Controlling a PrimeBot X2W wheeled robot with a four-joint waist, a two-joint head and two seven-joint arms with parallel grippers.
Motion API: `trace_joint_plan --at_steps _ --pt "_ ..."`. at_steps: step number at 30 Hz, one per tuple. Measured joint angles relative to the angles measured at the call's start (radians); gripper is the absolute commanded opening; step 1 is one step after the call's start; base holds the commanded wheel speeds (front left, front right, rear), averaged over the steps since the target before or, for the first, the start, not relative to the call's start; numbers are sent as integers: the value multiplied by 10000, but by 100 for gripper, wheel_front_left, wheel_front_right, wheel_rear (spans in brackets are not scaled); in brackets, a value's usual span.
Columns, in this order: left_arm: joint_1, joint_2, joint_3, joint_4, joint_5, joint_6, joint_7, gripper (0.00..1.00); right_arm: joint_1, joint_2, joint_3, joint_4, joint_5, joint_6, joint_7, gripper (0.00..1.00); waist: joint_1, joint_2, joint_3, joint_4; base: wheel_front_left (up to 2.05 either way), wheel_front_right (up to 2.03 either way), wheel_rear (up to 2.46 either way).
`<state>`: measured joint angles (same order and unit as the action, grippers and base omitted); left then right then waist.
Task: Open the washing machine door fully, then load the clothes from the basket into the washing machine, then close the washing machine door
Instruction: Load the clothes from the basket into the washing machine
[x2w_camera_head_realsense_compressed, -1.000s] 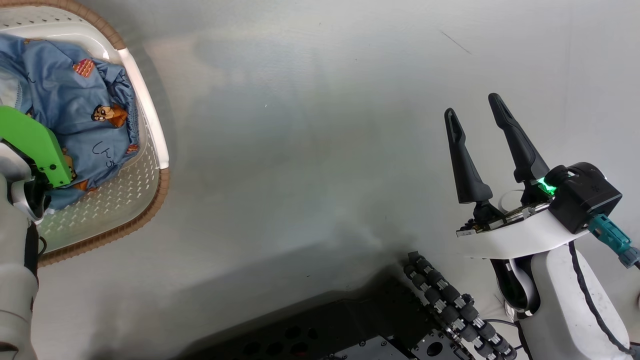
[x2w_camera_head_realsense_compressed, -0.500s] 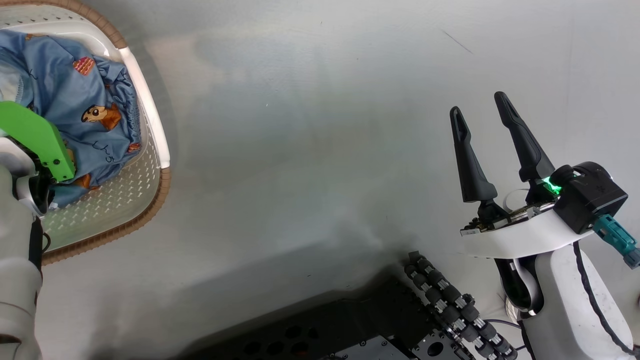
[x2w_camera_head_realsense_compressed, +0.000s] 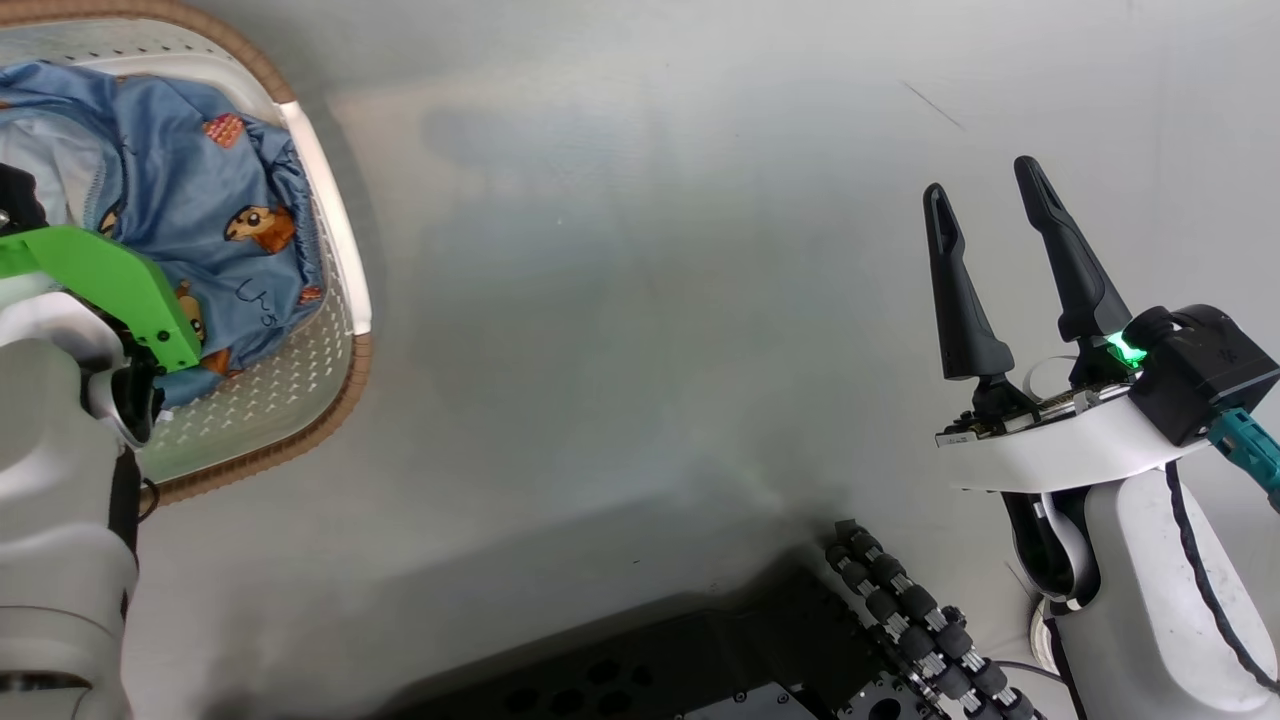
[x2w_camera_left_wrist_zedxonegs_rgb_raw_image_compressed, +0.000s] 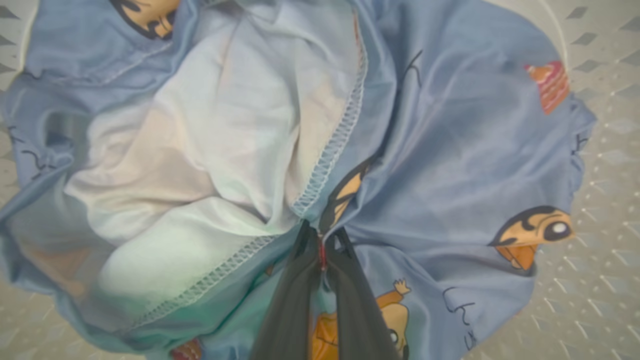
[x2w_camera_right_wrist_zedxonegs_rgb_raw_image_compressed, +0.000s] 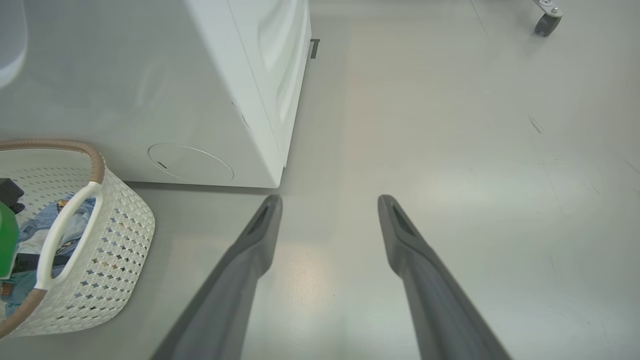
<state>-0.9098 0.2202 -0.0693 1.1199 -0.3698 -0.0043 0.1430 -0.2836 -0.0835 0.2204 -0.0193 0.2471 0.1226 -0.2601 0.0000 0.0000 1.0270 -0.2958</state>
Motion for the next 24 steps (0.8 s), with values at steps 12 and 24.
trace_joint_plan --at_steps 12,24 --pt "579 -591 157 52 -424 -410 -1204 0 -201 6 -75 328 0 0 0 100 0 0 -920 460 0 0 0" --pt "1437 -1016 284 167 -564 -755 -2468 0 -178 4 -75 723 0 0 0 100 0 0 -2347 816 0 0 0"
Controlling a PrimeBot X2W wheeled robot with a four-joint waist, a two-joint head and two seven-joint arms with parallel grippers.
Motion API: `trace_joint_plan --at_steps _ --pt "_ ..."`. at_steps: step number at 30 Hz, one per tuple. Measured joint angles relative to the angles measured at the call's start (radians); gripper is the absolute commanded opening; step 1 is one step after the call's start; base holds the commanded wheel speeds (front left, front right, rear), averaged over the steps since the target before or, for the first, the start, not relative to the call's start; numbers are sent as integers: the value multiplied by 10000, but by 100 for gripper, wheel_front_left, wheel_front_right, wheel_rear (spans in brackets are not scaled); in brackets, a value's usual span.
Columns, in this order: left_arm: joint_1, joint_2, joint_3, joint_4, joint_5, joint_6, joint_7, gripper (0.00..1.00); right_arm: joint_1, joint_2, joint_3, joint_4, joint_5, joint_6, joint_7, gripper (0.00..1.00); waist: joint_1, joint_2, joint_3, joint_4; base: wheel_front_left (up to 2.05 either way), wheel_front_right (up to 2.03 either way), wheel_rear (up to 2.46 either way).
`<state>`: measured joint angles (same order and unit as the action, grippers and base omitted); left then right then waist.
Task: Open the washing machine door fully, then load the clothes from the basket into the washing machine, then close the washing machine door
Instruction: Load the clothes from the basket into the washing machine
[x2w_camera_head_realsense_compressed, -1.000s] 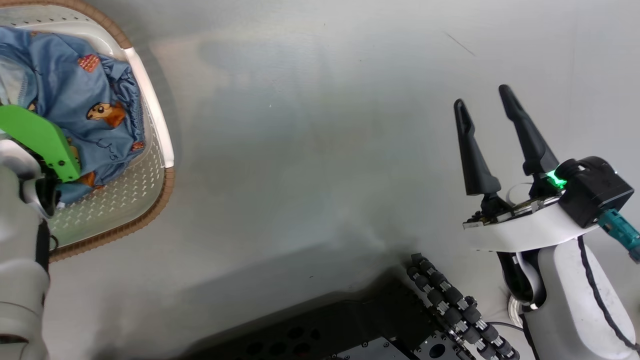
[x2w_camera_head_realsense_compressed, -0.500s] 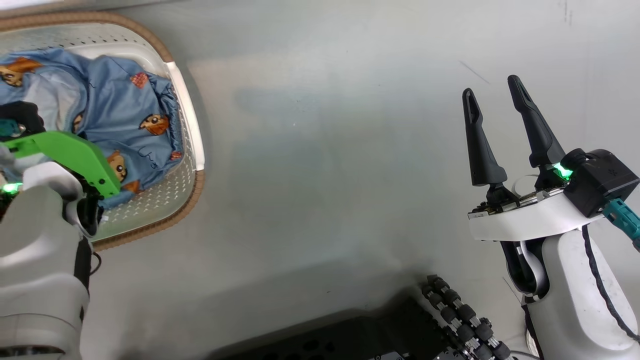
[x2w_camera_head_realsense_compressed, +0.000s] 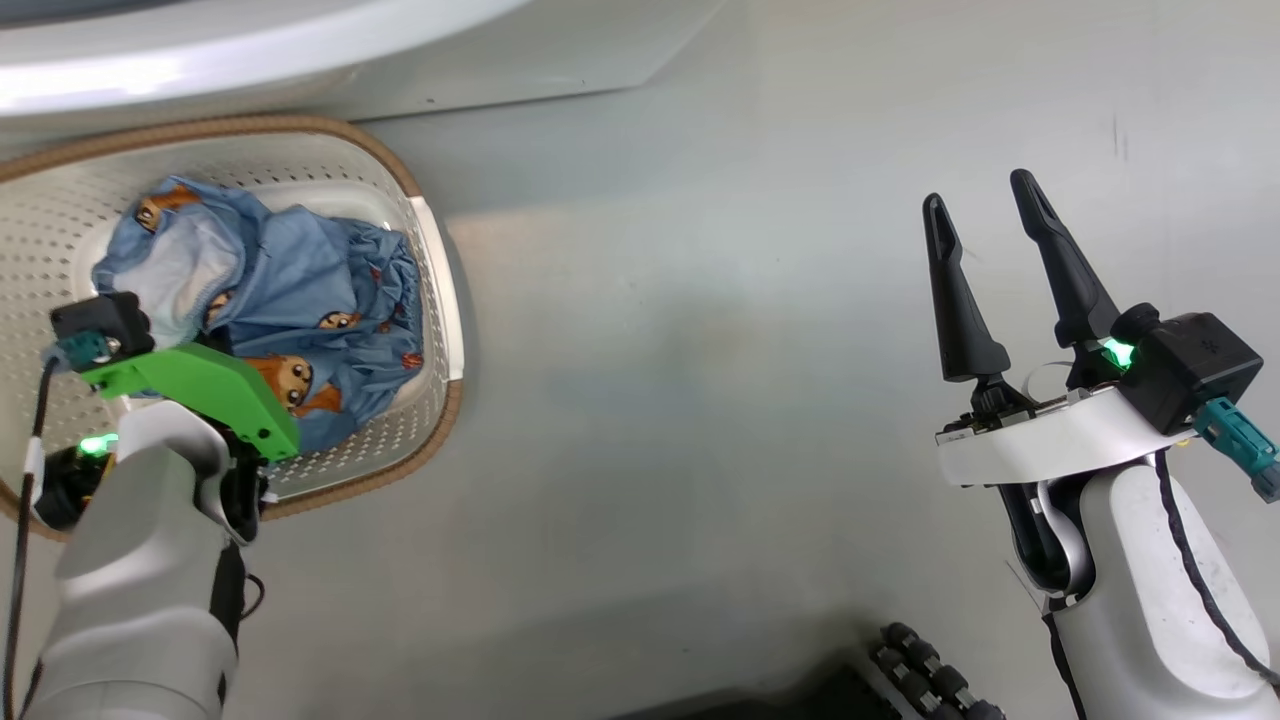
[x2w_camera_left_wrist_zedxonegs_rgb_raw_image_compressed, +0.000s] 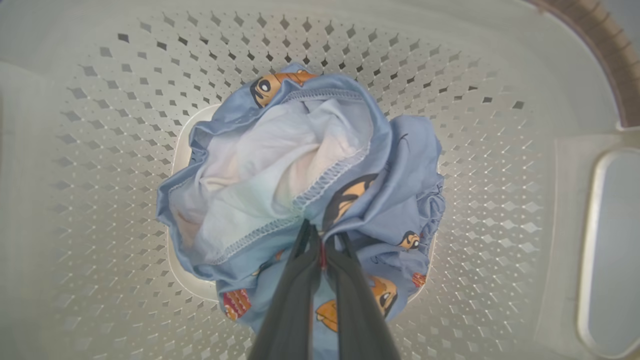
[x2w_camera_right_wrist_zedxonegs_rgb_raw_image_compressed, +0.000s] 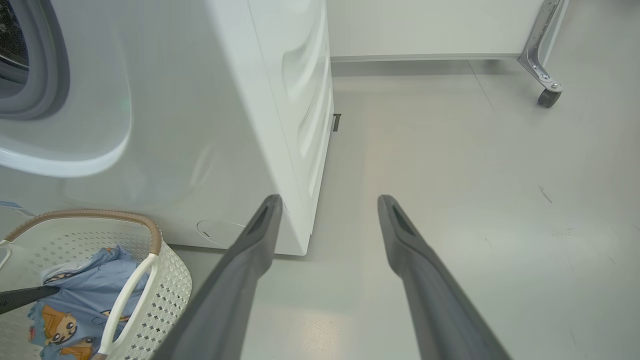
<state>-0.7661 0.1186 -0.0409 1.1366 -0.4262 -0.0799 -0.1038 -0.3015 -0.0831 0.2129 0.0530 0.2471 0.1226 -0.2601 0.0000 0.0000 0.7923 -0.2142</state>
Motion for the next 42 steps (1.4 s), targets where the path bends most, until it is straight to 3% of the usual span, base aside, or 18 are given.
trace_joint_plan --at_steps 6,20,29,42 --pt "382 -403 -94 0 -61 -167 -579 0 127 -148 -81 186 0 0 0 100 0 0 -822 186 0 0 0" --pt "1616 -723 -336 -234 -81 -341 -1365 0 1156 -430 -385 525 -29 0 0 100 -1 0 -2821 701 0 0 0" --pt "2792 -869 -817 -920 48 -357 -1452 0 1895 -431 -407 667 2 0 0 100 -1 0 -4284 1053 0 0 0" --pt "4560 -880 -581 -2851 165 -351 -1450 0 2998 -447 -562 832 163 0 0 100 -1 0 -6194 1450 0 0 0"
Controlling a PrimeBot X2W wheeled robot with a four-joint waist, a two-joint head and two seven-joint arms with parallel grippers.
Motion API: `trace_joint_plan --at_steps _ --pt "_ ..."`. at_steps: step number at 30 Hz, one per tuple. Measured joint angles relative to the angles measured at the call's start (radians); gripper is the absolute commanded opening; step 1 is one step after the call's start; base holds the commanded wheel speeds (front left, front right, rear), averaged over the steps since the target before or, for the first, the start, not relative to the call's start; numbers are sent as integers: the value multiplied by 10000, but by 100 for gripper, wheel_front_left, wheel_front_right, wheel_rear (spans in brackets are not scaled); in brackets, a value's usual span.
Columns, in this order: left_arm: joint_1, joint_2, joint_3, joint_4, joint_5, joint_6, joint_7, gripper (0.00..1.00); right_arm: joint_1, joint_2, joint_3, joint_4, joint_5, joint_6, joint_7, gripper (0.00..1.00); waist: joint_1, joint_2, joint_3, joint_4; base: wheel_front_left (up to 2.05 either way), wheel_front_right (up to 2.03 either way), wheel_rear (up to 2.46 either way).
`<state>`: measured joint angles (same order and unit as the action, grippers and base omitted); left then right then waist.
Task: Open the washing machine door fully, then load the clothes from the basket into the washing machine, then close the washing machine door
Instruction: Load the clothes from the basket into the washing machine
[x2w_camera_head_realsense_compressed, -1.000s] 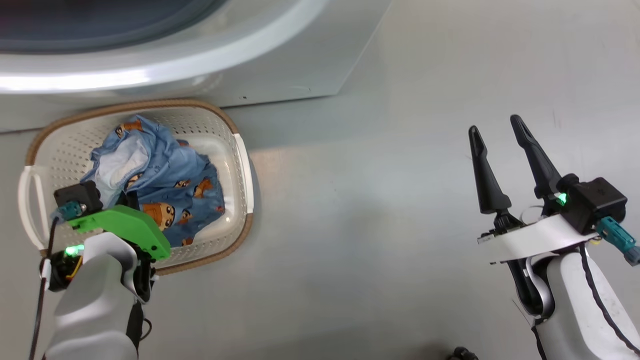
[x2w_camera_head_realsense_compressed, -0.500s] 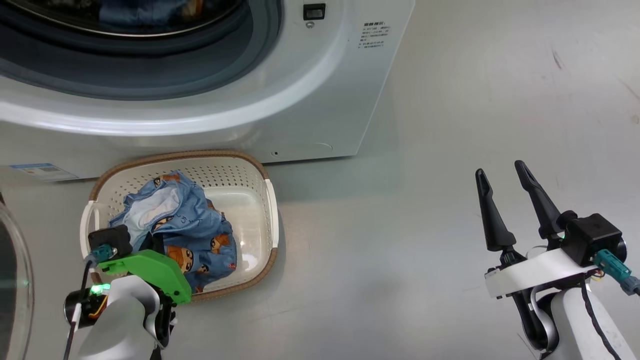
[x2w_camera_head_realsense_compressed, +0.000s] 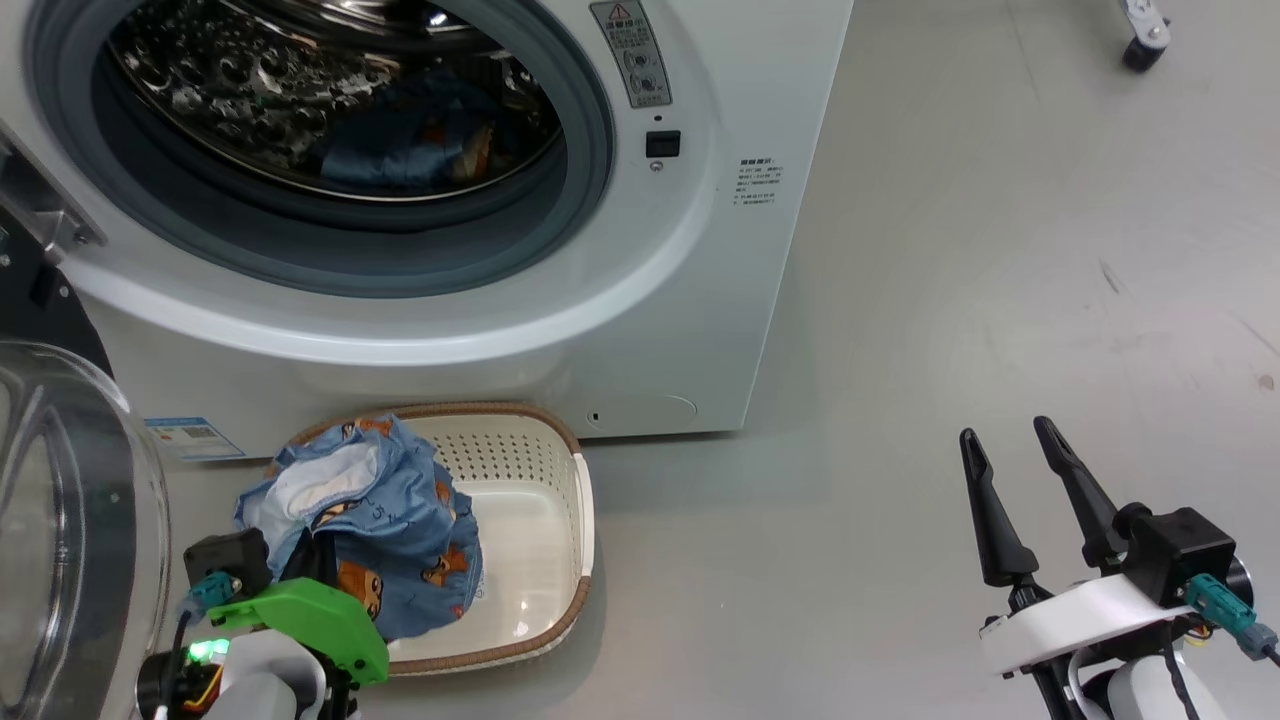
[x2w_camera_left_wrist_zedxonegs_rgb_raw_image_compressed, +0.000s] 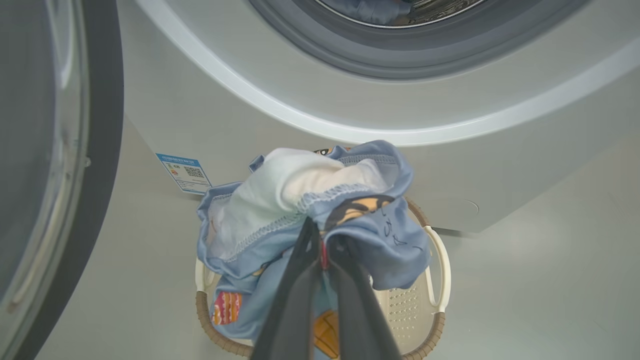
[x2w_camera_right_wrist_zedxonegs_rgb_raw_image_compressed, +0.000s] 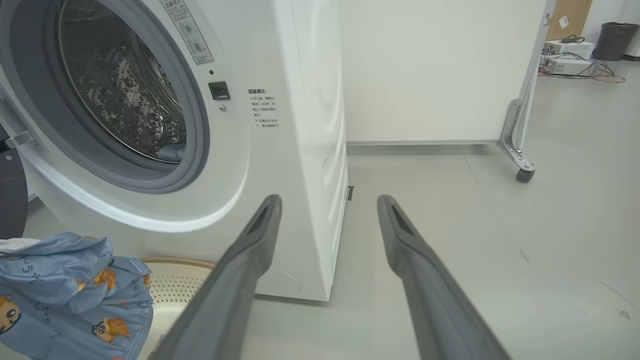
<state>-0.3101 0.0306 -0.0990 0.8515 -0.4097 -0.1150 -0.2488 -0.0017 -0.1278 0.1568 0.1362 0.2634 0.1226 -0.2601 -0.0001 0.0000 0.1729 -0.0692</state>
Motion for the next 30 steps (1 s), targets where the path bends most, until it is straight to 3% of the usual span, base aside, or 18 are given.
trace_joint_plan --at_steps 14,30 --pt "1569 0 6 -1870 44 293 -2 0 900 -2 127 -25 96 0 0 100 0 0 -1609 257 0 0 0" --pt "2922 27 -479 -3877 171 1103 -2 0 1345 -159 -311 -339 96 0 0 100 0 0 -2317 506 0 0 0"
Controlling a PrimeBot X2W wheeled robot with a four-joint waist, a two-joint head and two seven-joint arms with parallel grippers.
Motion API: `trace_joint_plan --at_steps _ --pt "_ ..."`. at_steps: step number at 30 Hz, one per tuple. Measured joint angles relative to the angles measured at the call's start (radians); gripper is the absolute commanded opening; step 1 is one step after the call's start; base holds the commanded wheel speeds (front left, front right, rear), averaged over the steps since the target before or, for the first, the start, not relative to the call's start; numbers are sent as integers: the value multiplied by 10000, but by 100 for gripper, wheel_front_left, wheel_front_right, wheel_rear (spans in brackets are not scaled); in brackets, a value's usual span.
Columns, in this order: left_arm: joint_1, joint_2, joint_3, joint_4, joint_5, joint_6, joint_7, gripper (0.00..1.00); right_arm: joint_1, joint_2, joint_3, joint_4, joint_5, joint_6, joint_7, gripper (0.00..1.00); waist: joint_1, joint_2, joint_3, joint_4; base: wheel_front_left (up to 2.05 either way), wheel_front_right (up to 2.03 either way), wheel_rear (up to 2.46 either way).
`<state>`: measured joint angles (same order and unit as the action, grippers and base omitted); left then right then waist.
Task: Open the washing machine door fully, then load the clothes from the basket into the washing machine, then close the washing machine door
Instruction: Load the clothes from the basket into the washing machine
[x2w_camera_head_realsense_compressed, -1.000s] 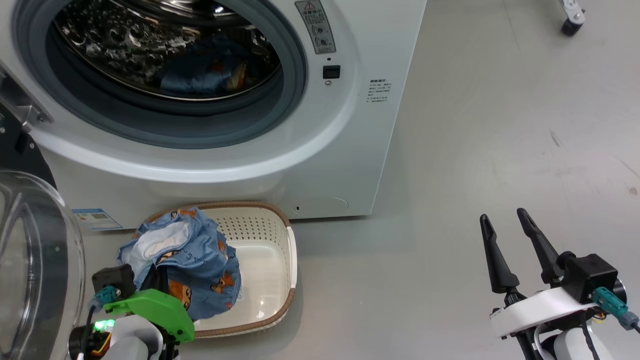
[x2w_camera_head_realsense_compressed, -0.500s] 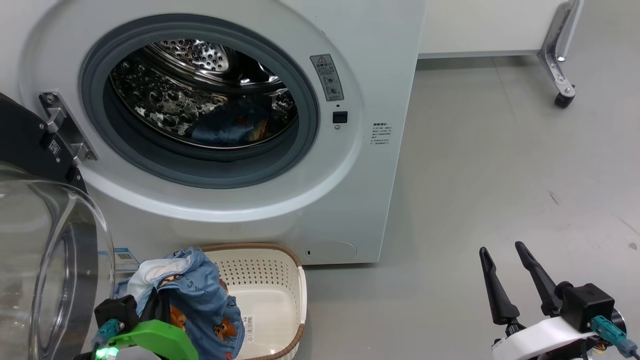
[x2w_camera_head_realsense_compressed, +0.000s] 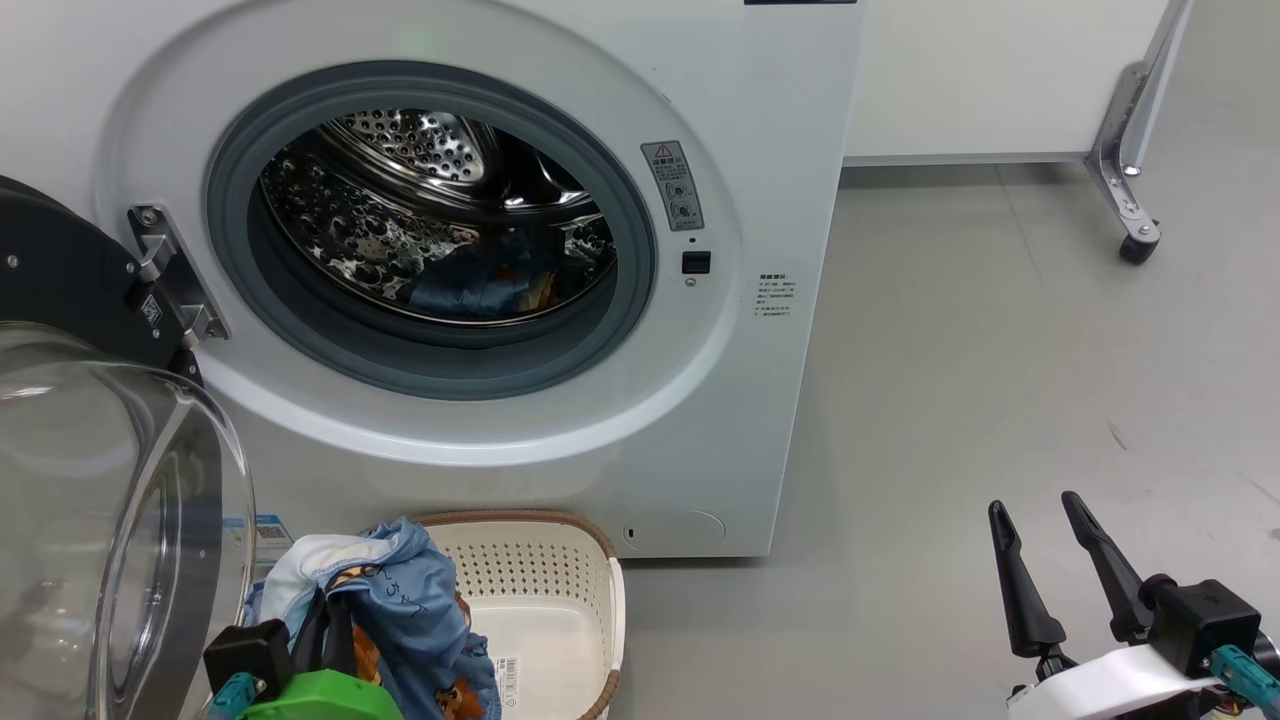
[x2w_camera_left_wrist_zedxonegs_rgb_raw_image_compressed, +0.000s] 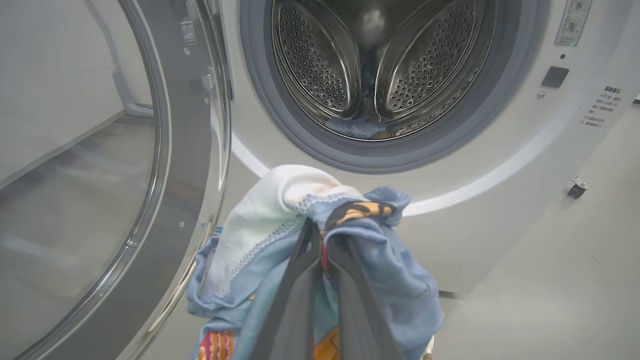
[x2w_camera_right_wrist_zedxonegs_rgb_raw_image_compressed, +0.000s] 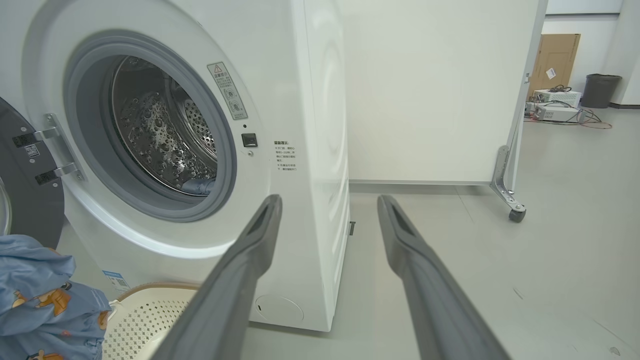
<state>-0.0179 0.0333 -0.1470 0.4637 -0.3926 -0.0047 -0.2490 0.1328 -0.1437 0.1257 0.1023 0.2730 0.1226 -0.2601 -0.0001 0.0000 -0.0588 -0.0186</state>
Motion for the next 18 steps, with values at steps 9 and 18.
trace_joint_plan --at_steps 9,18 --pt "479 4 -180 -1024 203 368 0 0 2 -4 102 -121 -4 0 0 100 0 0 -123 -30 0 0 0" --pt "923 15 -295 -1992 337 662 0 0 239 -171 121 -84 -211 0 0 100 0 0 -145 -116 0 0 0"
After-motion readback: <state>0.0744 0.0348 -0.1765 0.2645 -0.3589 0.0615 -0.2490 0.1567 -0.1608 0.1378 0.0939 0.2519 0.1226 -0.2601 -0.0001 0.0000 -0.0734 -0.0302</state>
